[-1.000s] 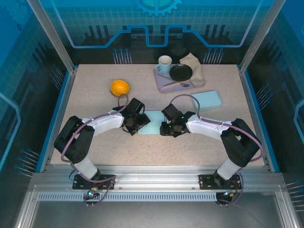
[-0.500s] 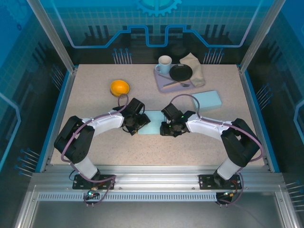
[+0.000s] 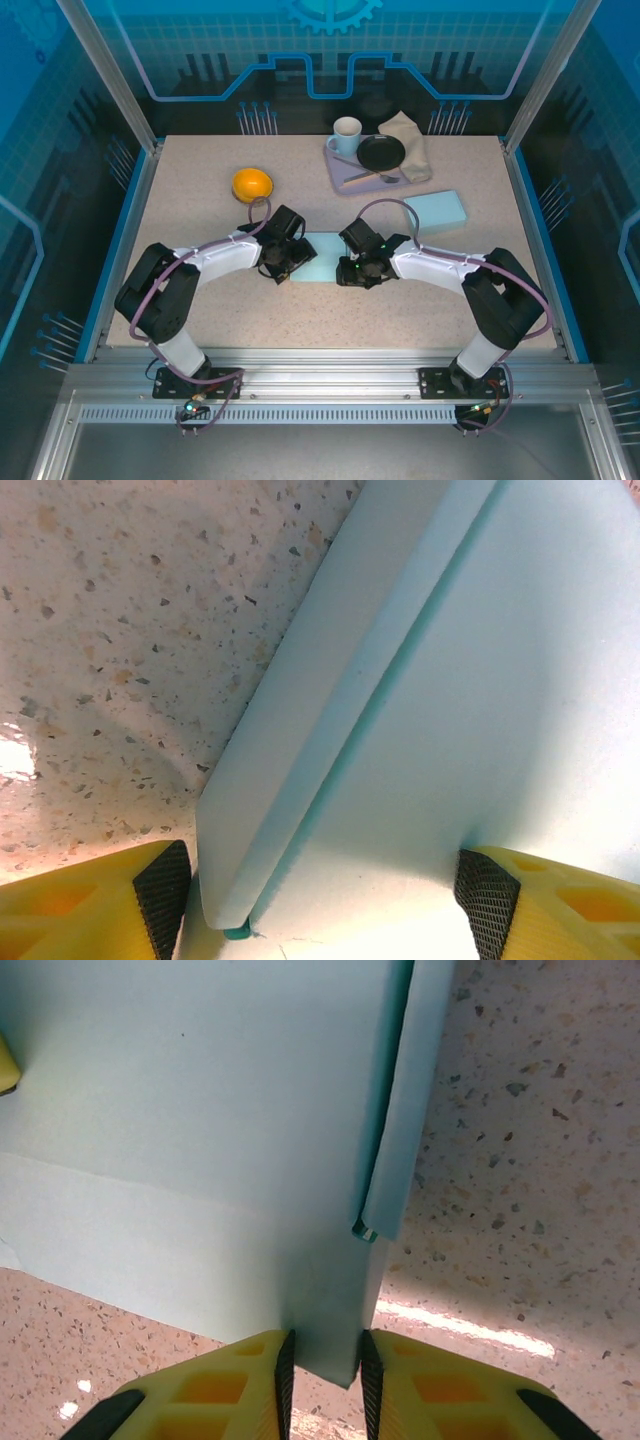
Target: Fold the paper box
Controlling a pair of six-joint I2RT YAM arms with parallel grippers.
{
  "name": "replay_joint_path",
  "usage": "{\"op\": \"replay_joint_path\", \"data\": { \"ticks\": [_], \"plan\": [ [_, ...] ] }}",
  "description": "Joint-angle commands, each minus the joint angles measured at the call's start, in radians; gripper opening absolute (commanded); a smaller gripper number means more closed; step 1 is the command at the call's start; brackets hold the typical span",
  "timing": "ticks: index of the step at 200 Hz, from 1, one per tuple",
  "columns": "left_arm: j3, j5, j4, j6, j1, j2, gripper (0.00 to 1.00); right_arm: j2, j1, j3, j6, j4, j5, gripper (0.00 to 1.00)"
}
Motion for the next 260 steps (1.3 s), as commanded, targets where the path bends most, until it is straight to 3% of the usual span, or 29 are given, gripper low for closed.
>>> {"op": "replay_joint_path", "data": {
  "ticks": [1,82,118,154,199,239,260],
  "plan": [
    [-0.012,-0.037,-0.082,0.016,0.007,0.057,0.75,0.022,0.002,-0.025,-0.019,0.06,0.005,0.26],
    [-0.011,-0.034,-0.08,0.014,0.011,0.069,0.75,0.01,0.002,-0.058,-0.069,0.096,0.066,0.26],
    [-0.018,-0.024,-0.074,0.01,0.011,0.081,0.75,-0.035,0.013,-0.182,-0.156,0.273,0.11,0.2],
    [-0.023,-0.01,-0.063,0.003,0.012,0.1,0.75,-0.08,0.051,-0.307,-0.291,0.487,0.236,0.22],
    [-0.018,-0.005,-0.07,0.005,0.013,0.119,0.75,-0.01,0.054,-0.381,-0.354,0.686,0.279,0.24],
    [-0.014,-0.01,-0.077,0.011,0.015,0.128,0.75,-0.058,0.051,-0.376,-0.299,0.666,0.269,0.25],
    [-0.012,-0.009,-0.078,0.01,0.015,0.135,0.75,-0.145,0.042,-0.362,-0.228,0.556,0.236,0.26]
  ]
}}
